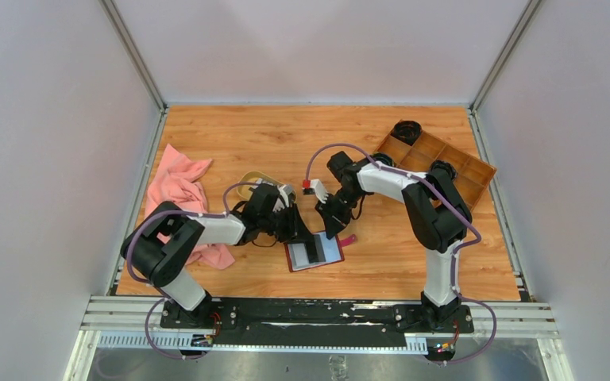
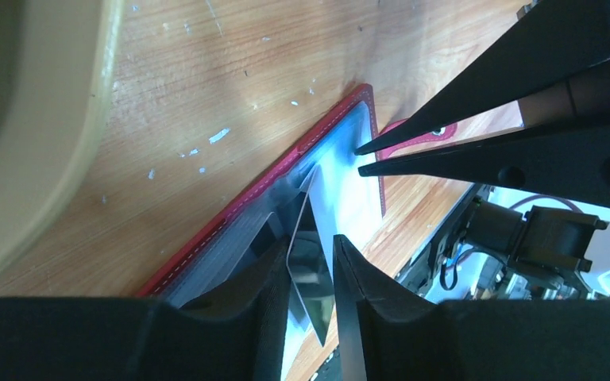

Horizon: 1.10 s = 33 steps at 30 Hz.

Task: Put the credit cards into the card holder
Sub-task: Insert the credit card into the card holder.

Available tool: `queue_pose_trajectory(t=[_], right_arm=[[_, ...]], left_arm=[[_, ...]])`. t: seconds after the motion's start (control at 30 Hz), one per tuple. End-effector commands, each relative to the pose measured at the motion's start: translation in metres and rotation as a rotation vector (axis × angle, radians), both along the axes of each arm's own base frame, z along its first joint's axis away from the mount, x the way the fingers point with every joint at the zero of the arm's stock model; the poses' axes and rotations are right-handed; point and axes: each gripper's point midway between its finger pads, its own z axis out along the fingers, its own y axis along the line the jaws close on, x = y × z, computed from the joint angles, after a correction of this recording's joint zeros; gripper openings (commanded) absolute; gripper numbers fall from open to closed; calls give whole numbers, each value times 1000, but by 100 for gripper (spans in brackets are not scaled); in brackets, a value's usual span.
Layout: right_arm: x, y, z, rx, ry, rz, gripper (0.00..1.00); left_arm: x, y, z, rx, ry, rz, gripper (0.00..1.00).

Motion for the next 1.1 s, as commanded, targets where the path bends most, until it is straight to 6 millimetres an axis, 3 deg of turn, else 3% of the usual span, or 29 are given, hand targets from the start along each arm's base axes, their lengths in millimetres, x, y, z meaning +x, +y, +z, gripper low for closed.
queue_pose_trajectory(t=[0.0, 0.27, 0.43, 0.77, 1.07], right_arm=[[-9, 5, 16, 34, 12, 40, 15], [-9, 7, 43, 121, -18, 53, 19], [-12, 8, 56, 171, -22, 59, 23], [-14, 10, 60, 191, -17, 67, 24], [-12, 6, 46, 137, 6, 46, 21]], left_arm=[[-2, 8, -2, 49, -12, 30, 35], [-1, 13, 4, 58, -42, 50, 49], [-1, 19, 6, 80, -64, 57, 52], [-4, 31, 21, 115, -117, 68, 52], [-28, 27, 28, 81, -111, 64, 40]])
